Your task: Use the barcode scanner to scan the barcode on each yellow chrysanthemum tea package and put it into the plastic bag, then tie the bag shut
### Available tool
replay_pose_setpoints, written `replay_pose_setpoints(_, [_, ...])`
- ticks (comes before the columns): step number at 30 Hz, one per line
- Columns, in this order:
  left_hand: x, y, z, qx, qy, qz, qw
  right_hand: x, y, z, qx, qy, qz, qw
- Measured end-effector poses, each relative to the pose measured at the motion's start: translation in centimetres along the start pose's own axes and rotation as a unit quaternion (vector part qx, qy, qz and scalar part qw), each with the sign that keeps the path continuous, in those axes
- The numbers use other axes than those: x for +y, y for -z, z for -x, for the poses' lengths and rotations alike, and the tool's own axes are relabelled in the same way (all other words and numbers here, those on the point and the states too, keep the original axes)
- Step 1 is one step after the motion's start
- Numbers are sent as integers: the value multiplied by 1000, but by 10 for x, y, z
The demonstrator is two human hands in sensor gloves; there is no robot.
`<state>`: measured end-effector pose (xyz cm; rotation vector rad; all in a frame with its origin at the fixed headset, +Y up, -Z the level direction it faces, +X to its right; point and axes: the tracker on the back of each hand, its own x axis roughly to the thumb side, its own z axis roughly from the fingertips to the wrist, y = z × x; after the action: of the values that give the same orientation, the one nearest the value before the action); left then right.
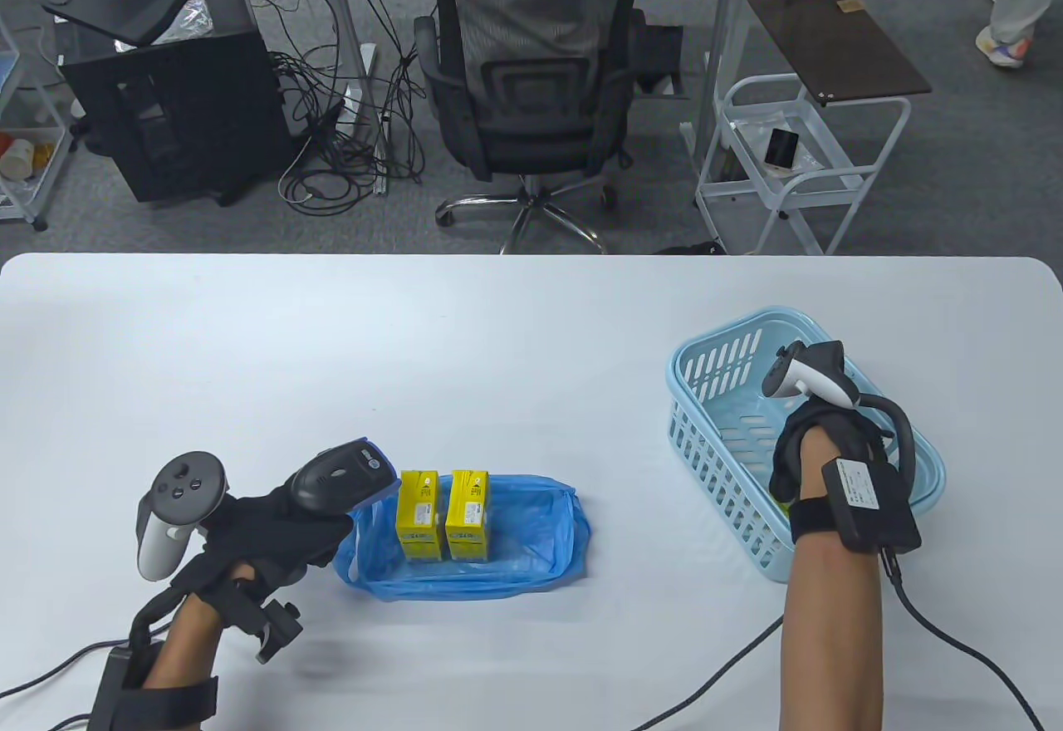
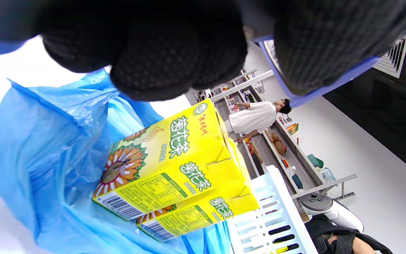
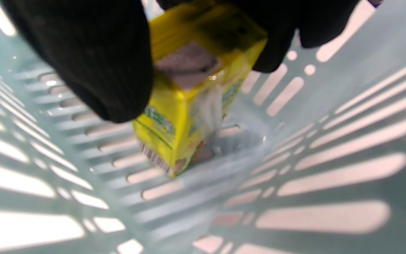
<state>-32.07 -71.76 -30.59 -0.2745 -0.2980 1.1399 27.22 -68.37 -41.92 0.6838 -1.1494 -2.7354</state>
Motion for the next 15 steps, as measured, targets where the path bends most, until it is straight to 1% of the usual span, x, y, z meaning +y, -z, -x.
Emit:
replay_pose_setpoints(4, [0, 0, 0, 0, -1, -1, 1000, -1, -1, 6, -6, 14, 5, 1000])
replay_pose_setpoints(8, [0, 0, 0, 1, -1, -1, 1000, -13, -14, 12, -5, 22, 20, 1000])
replay_pose_setpoints(11, [-1, 0, 0, 2, 0, -1, 1000, -28, -35, 16, -10, 30, 45, 998])
replay_pose_setpoints(15, [-1, 0, 0, 2, 1, 1, 1000, -52, -70, 18, -26, 43, 86, 995])
